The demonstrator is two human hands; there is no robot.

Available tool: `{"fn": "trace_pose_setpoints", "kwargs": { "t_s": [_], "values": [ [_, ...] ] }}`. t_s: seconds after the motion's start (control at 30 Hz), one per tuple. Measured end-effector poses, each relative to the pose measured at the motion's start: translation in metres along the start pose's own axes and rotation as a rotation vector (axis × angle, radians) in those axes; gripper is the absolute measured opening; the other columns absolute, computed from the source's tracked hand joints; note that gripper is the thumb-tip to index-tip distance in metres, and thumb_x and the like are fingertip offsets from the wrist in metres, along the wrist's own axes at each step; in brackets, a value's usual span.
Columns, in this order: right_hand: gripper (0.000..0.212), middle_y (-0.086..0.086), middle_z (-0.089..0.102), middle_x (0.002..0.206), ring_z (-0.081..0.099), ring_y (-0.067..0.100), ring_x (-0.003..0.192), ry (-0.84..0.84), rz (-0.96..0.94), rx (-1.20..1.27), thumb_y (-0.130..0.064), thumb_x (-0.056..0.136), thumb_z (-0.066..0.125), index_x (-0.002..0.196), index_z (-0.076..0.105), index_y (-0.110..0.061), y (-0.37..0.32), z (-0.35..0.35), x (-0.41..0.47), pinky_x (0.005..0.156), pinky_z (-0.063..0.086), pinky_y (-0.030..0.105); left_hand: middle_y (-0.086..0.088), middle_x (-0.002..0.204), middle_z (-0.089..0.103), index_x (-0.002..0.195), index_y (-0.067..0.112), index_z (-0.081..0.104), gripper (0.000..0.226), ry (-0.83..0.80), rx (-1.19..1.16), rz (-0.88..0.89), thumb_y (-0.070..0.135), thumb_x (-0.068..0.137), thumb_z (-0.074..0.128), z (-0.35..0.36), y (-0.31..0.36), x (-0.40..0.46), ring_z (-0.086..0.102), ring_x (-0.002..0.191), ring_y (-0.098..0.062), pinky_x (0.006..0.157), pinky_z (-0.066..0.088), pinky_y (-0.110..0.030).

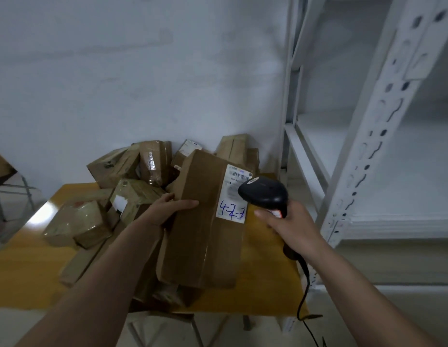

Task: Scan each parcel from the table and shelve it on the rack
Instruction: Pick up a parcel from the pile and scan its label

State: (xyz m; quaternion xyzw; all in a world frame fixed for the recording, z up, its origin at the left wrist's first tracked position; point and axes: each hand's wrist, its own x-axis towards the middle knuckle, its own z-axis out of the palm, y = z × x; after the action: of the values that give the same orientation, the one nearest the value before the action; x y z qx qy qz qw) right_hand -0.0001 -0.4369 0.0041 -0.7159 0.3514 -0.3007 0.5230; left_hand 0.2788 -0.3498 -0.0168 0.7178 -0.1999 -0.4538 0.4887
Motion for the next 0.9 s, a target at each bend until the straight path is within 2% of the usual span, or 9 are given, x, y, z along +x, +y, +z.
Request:
{"fn": "trace_pose_setpoints", "kwargs": {
  "t_s": [0.1, 0.13, 0.23, 0.33, 0.43, 0.57, 0.73, 0.9],
  "values": [
    [0.019, -0.014, 0.067, 0.088, 0.063, -0.003, 0.083, 0.025, 0.02, 0.009, -0.025, 0.086, 0.069, 0.104, 0.065, -0.026, -0.01, -0.005, -0.024, 0.071, 0.051, 0.012, -0.013, 0.116, 0.069, 0.129, 0.017, 0.055, 0.107, -0.076, 0.026, -0.023, 0.045, 0.035, 0.098, 0.009, 0.002, -0.027, 0.068, 0.103, -0.033, 0.09, 0.055, -0.05],
    [0.02, -0.014, 0.068, 0.088, 0.064, 0.0, 0.084, 0.035, 0.031, 0.014, -0.026, 0.086, 0.069, 0.106, 0.065, -0.025, -0.013, -0.007, -0.033, 0.07, 0.053, 0.014, -0.013, 0.114, 0.07, 0.126, 0.016, 0.058, 0.103, -0.113, 0.043, -0.024, 0.045, 0.035, 0.097, 0.014, 0.002, -0.038, 0.068, 0.103, -0.033, 0.092, 0.054, -0.05],
    [0.009, -0.014, 0.068, 0.068, 0.065, 0.0, 0.066, 0.077, 0.038, 0.019, -0.026, 0.085, 0.071, 0.092, 0.065, -0.027, -0.021, -0.011, -0.066, 0.055, 0.05, 0.011, -0.012, 0.113, 0.071, 0.126, 0.017, 0.06, 0.106, -0.201, 0.086, 0.017, 0.045, 0.031, 0.098, 0.025, -0.009, -0.074, 0.069, 0.102, -0.031, 0.093, 0.054, -0.049],
    [0.006, -0.009, 0.066, 0.059, 0.061, 0.0, 0.053, 0.15, 0.053, 0.04, -0.021, 0.084, 0.072, 0.084, 0.066, -0.022, -0.024, -0.012, -0.101, 0.052, 0.048, 0.013, -0.008, 0.117, 0.069, 0.127, 0.02, 0.057, 0.104, -0.251, 0.111, 0.048, 0.041, 0.033, 0.098, 0.034, -0.027, -0.104, 0.069, 0.103, -0.028, 0.093, 0.054, -0.049],
    [0.008, -0.007, 0.067, 0.059, 0.06, 0.003, 0.051, 0.224, 0.089, 0.059, -0.018, 0.083, 0.073, 0.089, 0.067, -0.017, -0.026, -0.011, -0.137, 0.052, 0.048, 0.018, -0.007, 0.113, 0.071, 0.124, 0.018, 0.059, 0.094, -0.332, 0.126, 0.065, 0.039, 0.04, 0.096, 0.045, -0.04, -0.131, 0.07, 0.1, -0.027, 0.09, 0.055, -0.048],
    [0.01, -0.012, 0.066, 0.057, 0.061, 0.002, 0.053, 0.331, 0.102, 0.057, -0.016, 0.081, 0.075, 0.085, 0.067, -0.018, -0.026, -0.018, -0.179, 0.054, 0.051, 0.022, -0.006, 0.117, 0.069, 0.132, 0.022, 0.053, 0.105, -0.372, 0.124, 0.126, 0.041, 0.04, 0.097, 0.066, -0.047, -0.157, 0.071, 0.098, -0.027, 0.089, 0.056, -0.049],
    [0.01, -0.005, 0.071, 0.074, 0.066, 0.007, 0.066, 0.471, 0.077, 0.079, -0.016, 0.08, 0.076, 0.085, 0.068, -0.019, -0.035, -0.038, -0.213, 0.055, 0.05, 0.018, -0.004, 0.12, 0.067, 0.139, 0.029, 0.045, 0.121, -0.388, 0.078, 0.184, 0.048, 0.031, 0.097, 0.103, -0.039, -0.197, 0.07, 0.099, -0.027, 0.087, 0.056, -0.049],
    [0.013, -0.004, 0.07, 0.082, 0.066, 0.008, 0.074, 0.621, 0.026, 0.116, -0.018, 0.083, 0.073, 0.094, 0.066, -0.019, -0.04, -0.073, -0.224, 0.057, 0.05, 0.021, -0.003, 0.114, 0.066, 0.132, 0.024, 0.046, 0.094, -0.373, 0.034, 0.274, 0.032, 0.051, 0.094, 0.149, -0.011, -0.227, 0.069, 0.097, -0.024, 0.083, 0.058, -0.045]
  ]
}}
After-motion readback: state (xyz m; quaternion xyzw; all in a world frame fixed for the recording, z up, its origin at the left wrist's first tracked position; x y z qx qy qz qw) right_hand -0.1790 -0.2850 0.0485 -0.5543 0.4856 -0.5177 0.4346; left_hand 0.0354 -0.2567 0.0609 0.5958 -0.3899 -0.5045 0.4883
